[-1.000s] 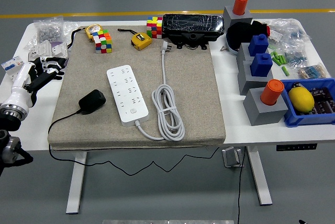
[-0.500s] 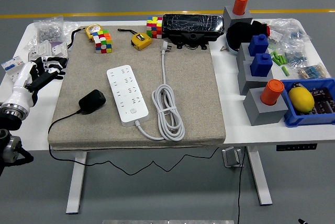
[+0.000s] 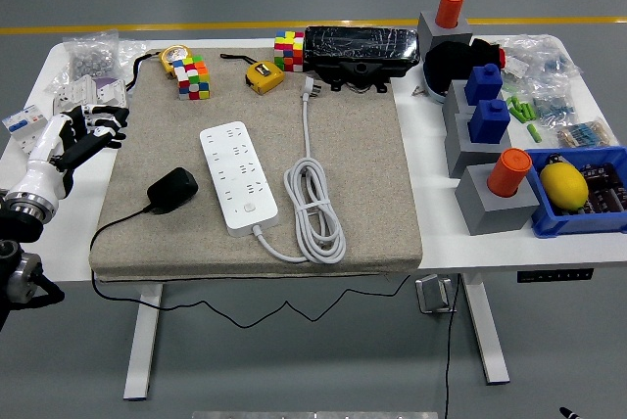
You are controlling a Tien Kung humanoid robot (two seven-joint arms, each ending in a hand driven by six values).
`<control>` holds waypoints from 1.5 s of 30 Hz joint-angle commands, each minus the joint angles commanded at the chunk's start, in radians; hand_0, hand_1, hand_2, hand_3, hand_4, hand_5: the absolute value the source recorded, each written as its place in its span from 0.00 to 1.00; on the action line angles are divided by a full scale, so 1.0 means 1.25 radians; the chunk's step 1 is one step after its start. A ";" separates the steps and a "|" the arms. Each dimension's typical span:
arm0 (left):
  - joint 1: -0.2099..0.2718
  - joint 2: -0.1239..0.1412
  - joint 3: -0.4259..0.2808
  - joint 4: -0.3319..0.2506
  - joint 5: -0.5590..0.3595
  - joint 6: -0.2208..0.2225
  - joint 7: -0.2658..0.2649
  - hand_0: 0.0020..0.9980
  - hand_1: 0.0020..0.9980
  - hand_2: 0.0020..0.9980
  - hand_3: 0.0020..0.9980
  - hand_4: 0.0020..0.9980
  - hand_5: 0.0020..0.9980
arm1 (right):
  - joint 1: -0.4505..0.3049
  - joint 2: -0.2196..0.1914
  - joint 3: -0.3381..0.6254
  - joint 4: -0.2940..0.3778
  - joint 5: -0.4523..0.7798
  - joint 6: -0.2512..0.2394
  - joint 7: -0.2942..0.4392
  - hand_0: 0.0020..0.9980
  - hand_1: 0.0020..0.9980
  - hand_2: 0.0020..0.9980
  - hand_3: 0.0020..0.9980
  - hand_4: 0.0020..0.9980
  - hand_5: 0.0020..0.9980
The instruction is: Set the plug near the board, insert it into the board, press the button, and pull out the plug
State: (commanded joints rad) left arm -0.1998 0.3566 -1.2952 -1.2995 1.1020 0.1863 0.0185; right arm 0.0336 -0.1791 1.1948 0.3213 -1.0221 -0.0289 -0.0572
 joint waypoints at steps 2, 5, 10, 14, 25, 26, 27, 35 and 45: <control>-0.001 0.000 0.000 0.000 0.000 0.000 0.000 0.49 0.52 0.56 0.59 0.80 0.45 | 0.000 -0.001 0.000 0.000 0.001 0.000 0.000 0.66 0.66 0.66 0.58 1.00 0.56; -0.001 0.001 0.002 0.000 0.000 0.000 0.001 0.49 0.52 0.56 0.59 0.80 0.45 | -0.001 -0.001 -0.002 0.000 0.001 0.000 0.000 0.66 0.66 0.66 0.58 1.00 0.56; 0.001 -0.002 0.001 0.001 0.000 0.000 0.001 0.49 0.52 0.56 0.58 0.80 0.45 | -0.003 0.000 -0.002 0.001 0.000 0.001 0.000 0.66 0.66 0.66 0.58 1.00 0.56; 0.004 -0.004 0.000 0.000 0.001 -0.001 0.001 0.49 0.52 0.56 0.58 0.80 0.45 | -0.005 0.002 -0.001 0.000 -0.001 0.001 0.000 0.66 0.66 0.66 0.58 1.00 0.56; 0.006 -0.010 -0.006 -0.001 0.002 0.000 0.001 0.49 0.52 0.56 0.58 0.80 0.45 | -0.009 0.004 0.003 0.000 -0.003 0.001 -0.001 0.66 0.66 0.66 0.58 1.00 0.56; 0.006 -0.010 -0.007 -0.001 0.002 0.000 0.001 0.49 0.52 0.56 0.58 0.80 0.45 | -0.009 0.003 0.003 0.000 -0.003 0.001 -0.001 0.66 0.66 0.66 0.58 1.00 0.56; 0.007 -0.010 -0.007 -0.001 0.002 0.000 0.001 0.49 0.52 0.56 0.58 0.80 0.45 | -0.009 0.003 0.003 0.000 -0.003 0.001 0.000 0.66 0.66 0.66 0.58 1.00 0.56; 0.007 -0.011 -0.010 -0.002 0.002 0.000 0.001 0.49 0.52 0.56 0.58 0.80 0.45 | -0.008 0.004 0.001 0.000 -0.004 0.001 0.000 0.66 0.66 0.66 0.58 1.00 0.56; 0.005 -0.011 -0.009 -0.002 0.002 0.000 0.001 0.49 0.52 0.56 0.58 0.80 0.45 | -0.007 0.003 0.003 0.000 -0.004 0.001 0.000 0.66 0.66 0.66 0.58 1.00 0.56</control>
State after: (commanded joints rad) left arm -0.1938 0.3424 -1.3065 -1.3023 1.1045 0.1864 0.0200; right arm 0.0254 -0.1753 1.1983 0.3215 -1.0272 -0.0282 -0.0576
